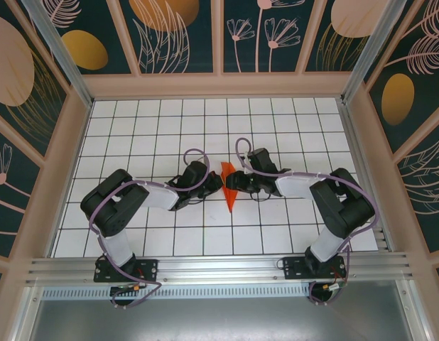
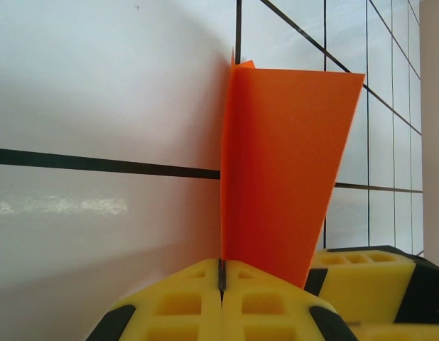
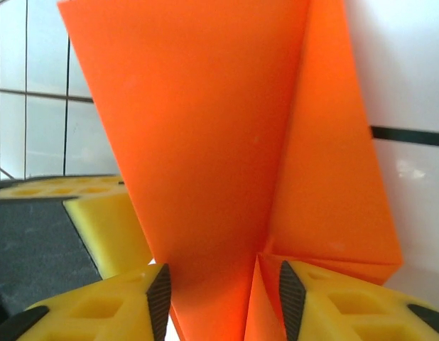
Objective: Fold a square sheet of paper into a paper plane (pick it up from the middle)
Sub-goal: Pick up the paper plane from the center of the table.
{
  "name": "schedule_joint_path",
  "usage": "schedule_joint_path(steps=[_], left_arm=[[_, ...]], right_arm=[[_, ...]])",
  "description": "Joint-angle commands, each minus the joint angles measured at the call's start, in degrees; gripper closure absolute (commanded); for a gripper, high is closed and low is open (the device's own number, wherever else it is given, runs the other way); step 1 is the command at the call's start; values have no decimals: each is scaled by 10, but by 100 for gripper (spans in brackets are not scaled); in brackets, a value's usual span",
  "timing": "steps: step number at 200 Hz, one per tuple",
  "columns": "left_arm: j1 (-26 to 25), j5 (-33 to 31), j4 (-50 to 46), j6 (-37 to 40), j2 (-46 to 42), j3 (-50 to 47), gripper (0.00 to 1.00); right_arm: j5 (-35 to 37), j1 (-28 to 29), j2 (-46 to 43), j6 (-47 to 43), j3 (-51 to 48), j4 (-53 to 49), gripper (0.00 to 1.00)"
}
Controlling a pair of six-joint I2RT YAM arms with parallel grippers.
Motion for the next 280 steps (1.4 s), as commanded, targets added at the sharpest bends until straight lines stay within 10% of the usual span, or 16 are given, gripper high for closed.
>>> schedule_joint_path(steps=[1, 89, 280], left_arm=[[-4, -7, 8, -6, 8, -8, 100], [-4, -9, 2, -3, 3, -6, 100], [-4, 25, 26, -3, 3, -7, 100]], right_arm=[[-1, 5, -9, -7, 7, -16, 48], [-8, 10, -47, -4, -25, -21, 36], [60, 36, -5, 12, 12, -71, 55]])
